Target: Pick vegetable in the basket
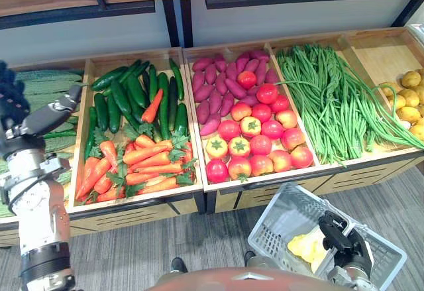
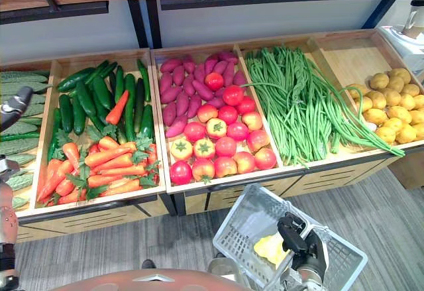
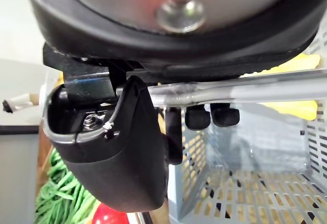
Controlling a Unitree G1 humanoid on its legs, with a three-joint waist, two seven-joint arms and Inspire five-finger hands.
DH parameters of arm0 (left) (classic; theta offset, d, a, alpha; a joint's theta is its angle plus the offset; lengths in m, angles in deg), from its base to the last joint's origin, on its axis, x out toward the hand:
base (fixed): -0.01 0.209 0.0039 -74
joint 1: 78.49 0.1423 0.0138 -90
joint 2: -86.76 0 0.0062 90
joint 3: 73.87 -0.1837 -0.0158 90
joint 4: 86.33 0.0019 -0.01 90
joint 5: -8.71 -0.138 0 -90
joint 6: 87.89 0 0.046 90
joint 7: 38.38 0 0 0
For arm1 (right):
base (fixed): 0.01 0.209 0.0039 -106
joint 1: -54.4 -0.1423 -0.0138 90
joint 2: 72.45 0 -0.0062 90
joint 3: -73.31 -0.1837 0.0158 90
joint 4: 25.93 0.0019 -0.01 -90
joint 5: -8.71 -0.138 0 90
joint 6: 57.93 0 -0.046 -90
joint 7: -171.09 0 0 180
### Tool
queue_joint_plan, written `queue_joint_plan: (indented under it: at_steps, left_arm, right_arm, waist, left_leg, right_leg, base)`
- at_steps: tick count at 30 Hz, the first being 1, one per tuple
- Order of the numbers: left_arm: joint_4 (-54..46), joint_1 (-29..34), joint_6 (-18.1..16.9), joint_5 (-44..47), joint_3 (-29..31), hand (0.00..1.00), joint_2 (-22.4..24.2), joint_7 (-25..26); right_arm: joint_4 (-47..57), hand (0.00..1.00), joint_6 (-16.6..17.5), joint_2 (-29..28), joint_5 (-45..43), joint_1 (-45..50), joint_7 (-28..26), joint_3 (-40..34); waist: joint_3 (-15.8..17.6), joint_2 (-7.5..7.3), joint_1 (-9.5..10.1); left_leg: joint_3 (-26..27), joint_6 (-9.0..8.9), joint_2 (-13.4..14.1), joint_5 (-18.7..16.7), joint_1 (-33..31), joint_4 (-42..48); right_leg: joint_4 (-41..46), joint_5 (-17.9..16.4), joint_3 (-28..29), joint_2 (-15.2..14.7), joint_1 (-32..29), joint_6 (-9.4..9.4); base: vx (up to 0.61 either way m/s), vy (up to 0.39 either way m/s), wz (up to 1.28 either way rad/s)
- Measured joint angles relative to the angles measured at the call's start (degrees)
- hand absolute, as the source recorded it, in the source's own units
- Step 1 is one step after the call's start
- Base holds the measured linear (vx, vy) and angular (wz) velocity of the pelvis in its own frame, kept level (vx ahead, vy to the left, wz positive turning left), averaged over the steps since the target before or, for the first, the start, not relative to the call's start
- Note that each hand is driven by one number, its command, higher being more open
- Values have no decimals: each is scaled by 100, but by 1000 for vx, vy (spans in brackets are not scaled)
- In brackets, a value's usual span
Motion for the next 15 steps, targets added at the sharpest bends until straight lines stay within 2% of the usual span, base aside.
queue_joint_plan:
  at_steps: [5, 9, 15]
  left_arm:
    - [0, -1, 96, -596, -469, 100, -307, -512]
    - [0, 4, 147, -827, -807, 100, -316, -800]
    - [0, 18, 300, -1046, -1316, 100, -710, -1263]
  right_arm:
    - [220, 0, 0, 0, 4, 63, -139, 15]
    - [261, 0, 0, 0, 9, 93, -175, 16]
    - [316, 0, 0, 0, 201, 94, -231, 20]
  waist:
    - [23, 58, 14]
    - [19, 62, 17]
    - [15, 57, 0]
  left_leg:
    - [86, -9, -8, -28, 62, -3]
    - [99, -8, -9, -26, 62, -2]
    - [146, -7, -5, -26, 58, 0]
  right_leg:
    - [-6, 10, 99, -1, -10, 12]
    - [-10, 19, 117, 2, -27, 12]
    - [-11, 37, 144, 11, -51, 11]
  base:
    - [-41, 13, -9]
    - [-6, 1, -1]
    - [3, 2, -4]
